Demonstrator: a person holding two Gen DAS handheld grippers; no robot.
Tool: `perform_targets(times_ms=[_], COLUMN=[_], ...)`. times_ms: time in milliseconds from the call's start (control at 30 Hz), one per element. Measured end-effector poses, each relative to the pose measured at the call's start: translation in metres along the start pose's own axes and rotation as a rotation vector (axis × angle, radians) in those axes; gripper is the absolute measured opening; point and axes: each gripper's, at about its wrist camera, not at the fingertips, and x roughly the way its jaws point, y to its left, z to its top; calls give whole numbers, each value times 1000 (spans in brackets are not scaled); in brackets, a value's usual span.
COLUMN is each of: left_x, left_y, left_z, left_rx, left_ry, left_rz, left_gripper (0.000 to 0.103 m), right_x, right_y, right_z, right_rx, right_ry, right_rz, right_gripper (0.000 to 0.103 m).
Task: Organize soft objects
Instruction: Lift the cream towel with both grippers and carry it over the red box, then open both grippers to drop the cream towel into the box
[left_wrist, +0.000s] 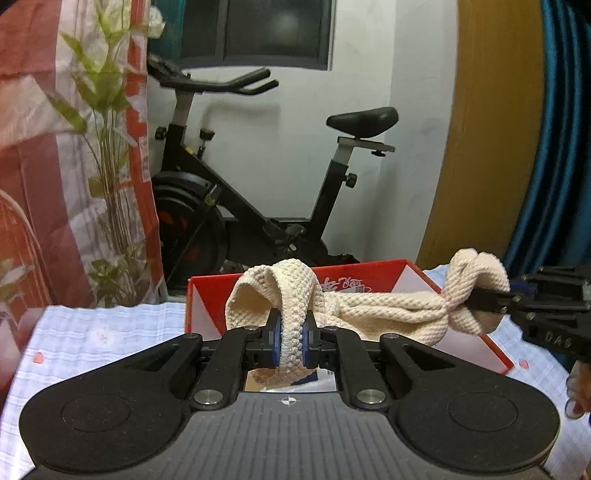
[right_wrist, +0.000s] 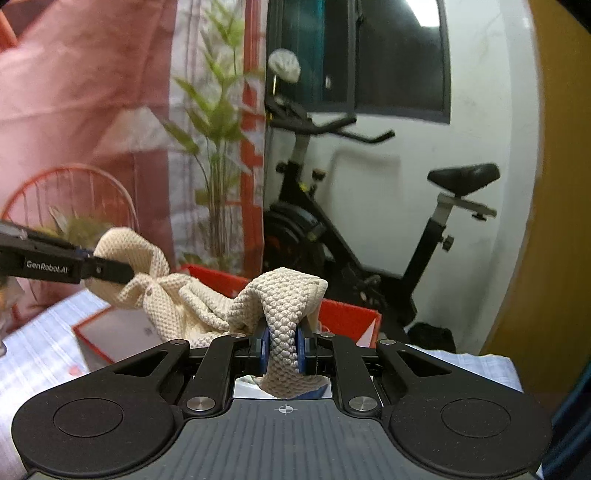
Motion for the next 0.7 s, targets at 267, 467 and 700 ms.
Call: perform_targets(times_ms=[267, 467, 700], left_x=[40, 57, 64], left_y=[16, 16, 15], left_z=[12, 14, 3], left_rx=[-26, 12, 48], left_ry=[31, 69, 99], left_rz=[59, 54, 21], left_gripper=[12, 12, 33], right_x=[67, 100, 110], right_y=[1, 0, 3], right_z=[9, 14, 6], right_rx=[-33, -35, -35], right_ry=[110, 160, 198], right_rz=[-39, -57, -68], right_gripper=[13, 14, 23])
